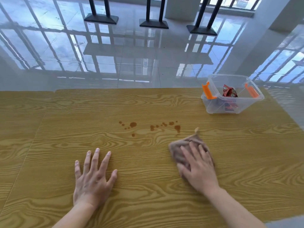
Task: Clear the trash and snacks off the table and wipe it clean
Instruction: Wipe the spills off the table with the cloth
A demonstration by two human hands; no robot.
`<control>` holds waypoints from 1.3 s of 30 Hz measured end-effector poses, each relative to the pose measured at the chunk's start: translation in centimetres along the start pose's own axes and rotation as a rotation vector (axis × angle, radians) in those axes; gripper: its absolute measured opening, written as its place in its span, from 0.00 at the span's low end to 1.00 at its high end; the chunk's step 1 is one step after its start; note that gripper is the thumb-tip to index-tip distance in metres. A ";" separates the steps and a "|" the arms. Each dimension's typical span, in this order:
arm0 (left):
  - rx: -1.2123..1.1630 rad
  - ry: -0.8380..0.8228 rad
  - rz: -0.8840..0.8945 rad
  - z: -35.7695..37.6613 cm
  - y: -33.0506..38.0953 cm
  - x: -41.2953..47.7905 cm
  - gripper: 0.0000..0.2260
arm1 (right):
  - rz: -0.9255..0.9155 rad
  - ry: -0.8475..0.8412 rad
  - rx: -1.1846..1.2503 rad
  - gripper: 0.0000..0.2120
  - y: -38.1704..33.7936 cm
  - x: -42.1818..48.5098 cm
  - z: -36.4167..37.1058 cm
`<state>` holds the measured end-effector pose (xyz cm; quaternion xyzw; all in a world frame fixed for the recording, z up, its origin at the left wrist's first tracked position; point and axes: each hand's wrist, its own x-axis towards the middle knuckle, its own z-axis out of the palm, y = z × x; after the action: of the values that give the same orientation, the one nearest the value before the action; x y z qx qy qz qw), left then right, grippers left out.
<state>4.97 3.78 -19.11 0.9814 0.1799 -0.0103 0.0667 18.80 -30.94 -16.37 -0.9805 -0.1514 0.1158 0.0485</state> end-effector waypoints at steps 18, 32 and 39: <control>-0.036 0.022 0.022 -0.6 1.1 2.2 0.32 | 0.239 0.019 0.081 0.33 2.4 8.4 -3.4; -0.006 0.003 0.021 0.0 0.3 0.6 0.31 | 0.000 -0.002 0.016 0.32 -0.3 4.6 -0.9; -0.043 0.010 0.023 -0.1 1.0 1.4 0.31 | 0.143 -0.044 0.088 0.31 -3.6 12.8 -3.6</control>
<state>6.62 3.39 -18.91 0.9817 0.1693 -0.0007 0.0868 30.47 -23.76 -15.16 -0.9829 -0.0767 0.1469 0.0800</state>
